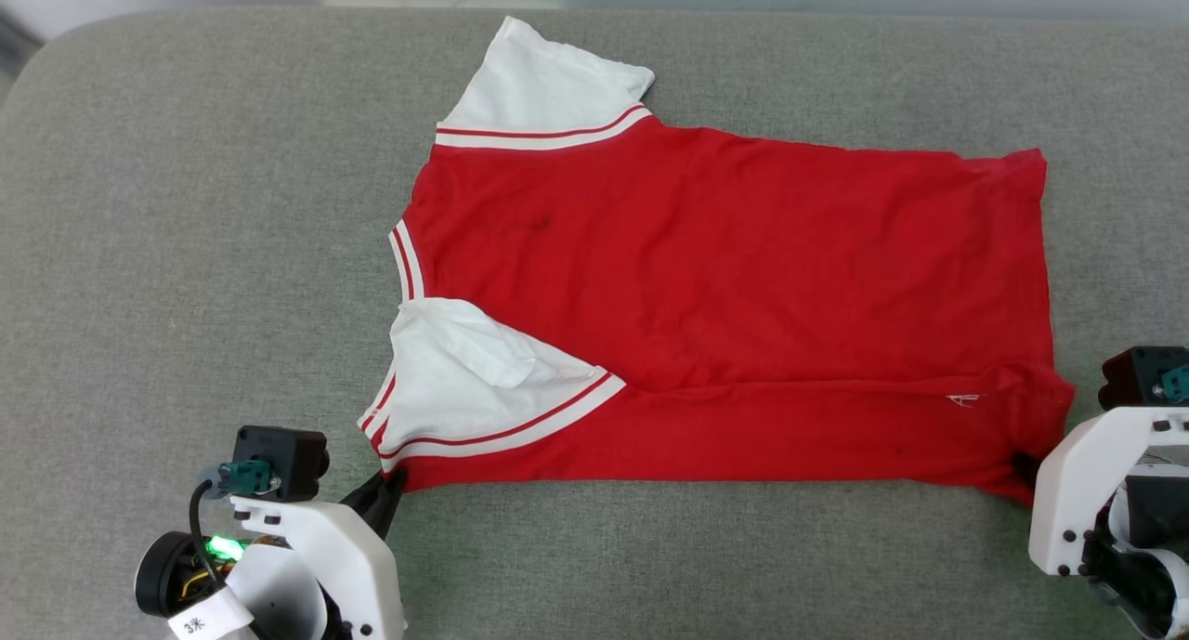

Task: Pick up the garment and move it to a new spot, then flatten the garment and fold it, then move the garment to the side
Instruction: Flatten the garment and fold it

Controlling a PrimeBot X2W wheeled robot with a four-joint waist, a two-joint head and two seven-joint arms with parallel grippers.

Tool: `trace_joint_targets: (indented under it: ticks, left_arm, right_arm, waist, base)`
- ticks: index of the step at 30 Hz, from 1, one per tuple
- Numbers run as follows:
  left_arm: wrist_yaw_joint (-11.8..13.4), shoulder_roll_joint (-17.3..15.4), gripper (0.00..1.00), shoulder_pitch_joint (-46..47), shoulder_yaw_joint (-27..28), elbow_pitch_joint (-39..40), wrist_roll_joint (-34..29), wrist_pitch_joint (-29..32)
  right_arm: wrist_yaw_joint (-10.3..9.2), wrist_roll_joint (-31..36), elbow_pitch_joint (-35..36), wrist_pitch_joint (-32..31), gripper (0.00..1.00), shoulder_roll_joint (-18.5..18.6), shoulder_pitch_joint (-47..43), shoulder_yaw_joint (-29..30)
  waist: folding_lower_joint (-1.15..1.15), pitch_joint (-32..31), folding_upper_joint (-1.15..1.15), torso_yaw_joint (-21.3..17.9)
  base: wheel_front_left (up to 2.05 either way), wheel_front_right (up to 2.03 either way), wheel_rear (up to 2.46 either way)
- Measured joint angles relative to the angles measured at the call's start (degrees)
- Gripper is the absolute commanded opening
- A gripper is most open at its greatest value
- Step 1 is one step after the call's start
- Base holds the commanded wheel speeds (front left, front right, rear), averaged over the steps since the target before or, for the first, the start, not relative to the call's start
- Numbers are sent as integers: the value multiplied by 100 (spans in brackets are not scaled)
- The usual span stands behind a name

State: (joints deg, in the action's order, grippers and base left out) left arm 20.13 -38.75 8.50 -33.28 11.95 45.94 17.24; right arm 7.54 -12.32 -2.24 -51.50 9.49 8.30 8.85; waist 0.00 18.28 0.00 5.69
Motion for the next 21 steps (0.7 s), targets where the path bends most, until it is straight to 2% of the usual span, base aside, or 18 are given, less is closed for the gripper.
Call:
trace_joint_targets:
  ticks: [4, 10, 16, 21]
  left_arm:
    - [-46, -69, 0, -120, -12, -108, 75, 38]
    - [-23, -300, 0, -456, 13, -29, 185, 79]
    - [93, -571, 0, -1003, -42, 285, 291, 222]
    - [154, -630, 0, -1367, -166, 554, 375, 276]
  right_arm:
    - [-1, -148, -91, 104, 0, 51, -9, -35]
    - [-1, -391, 148, -5, 0, 233, -320, -11]
    - [-1, -678, 661, -322, 0, 468, -840, 69]
    - [-1, -790, 1133, -675, 0, 548, -1324, 263]
  waist:
    - [0, -217, 0, -90]
    - [0, -537, 0, -178]
    - [0, -859, 0, -271]
    - [0, -984, 0, -344]
  base:
    - [0, 0, 0]
    - [0, 0, 0]
    - [0, 0, 0]
    - [0, 0, 0]
